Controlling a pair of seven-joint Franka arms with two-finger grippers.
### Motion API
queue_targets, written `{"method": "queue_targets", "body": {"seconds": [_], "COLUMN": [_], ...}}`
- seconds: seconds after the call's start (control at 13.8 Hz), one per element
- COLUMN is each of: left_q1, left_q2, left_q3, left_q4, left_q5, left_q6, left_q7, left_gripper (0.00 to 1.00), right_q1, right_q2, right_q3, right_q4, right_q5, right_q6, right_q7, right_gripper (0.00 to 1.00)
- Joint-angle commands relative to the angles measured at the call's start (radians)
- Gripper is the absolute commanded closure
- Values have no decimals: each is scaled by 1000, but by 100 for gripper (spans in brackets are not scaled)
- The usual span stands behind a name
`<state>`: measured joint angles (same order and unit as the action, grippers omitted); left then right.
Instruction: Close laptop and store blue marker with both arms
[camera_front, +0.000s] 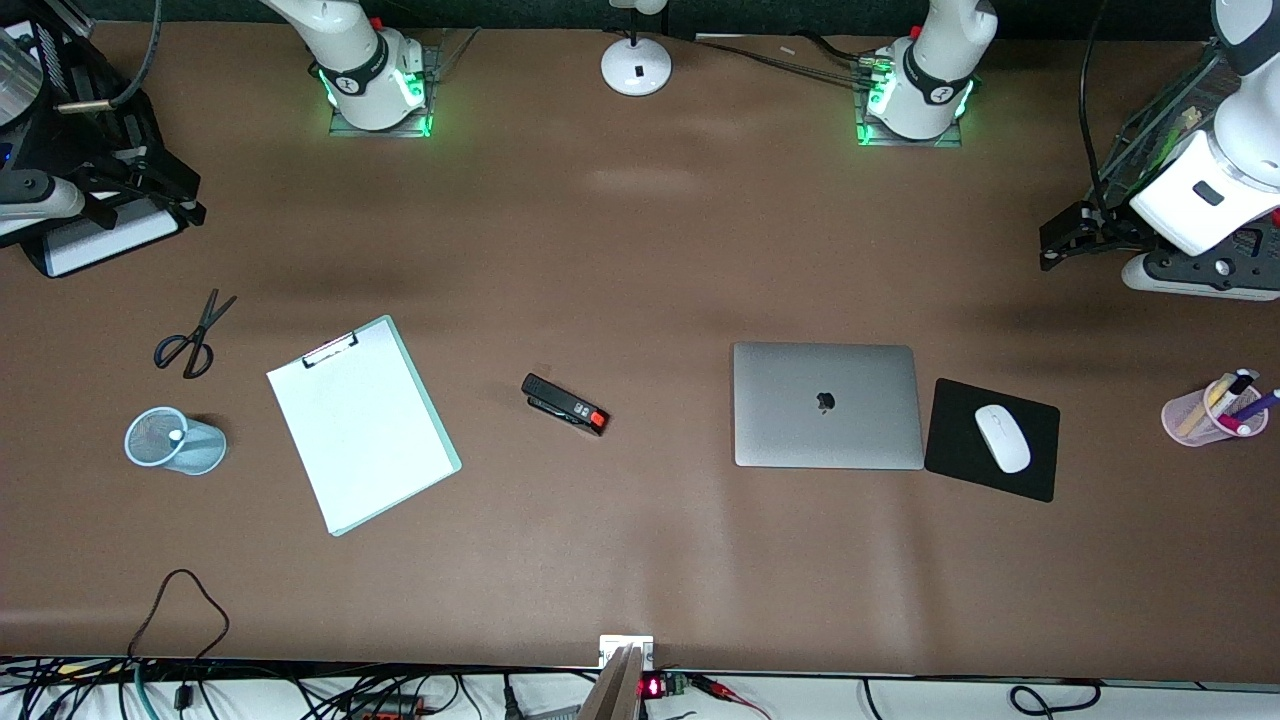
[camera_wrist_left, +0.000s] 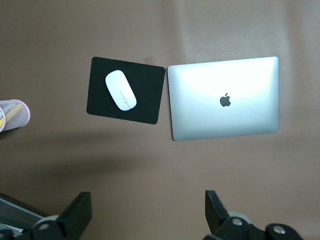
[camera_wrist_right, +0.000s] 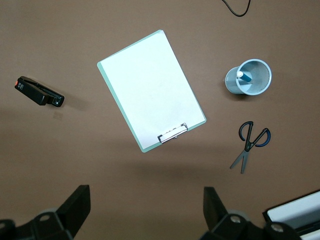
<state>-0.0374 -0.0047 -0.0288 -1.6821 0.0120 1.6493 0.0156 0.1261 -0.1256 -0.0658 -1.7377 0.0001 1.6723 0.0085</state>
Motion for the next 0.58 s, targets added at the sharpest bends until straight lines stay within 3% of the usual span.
{"method": "queue_targets", "body": {"seconds": [0.0,0.51], "left_q1": [1,1], "left_q2": [-9,-9], "left_q3": [4,4], "left_q4": [-7,-7], "left_q5": [-20,-20], "left_q6": [-5,-5], "left_q7": [24,24], "left_gripper": [0,0], "right_q1": [-11,-3], "right_q2": [6,18], "right_q3": [4,8], "right_q4": [15,26], "right_q5": [6,6], "right_q6": [4,3], "right_q7": [10,7], "right_gripper": [0,0]}}
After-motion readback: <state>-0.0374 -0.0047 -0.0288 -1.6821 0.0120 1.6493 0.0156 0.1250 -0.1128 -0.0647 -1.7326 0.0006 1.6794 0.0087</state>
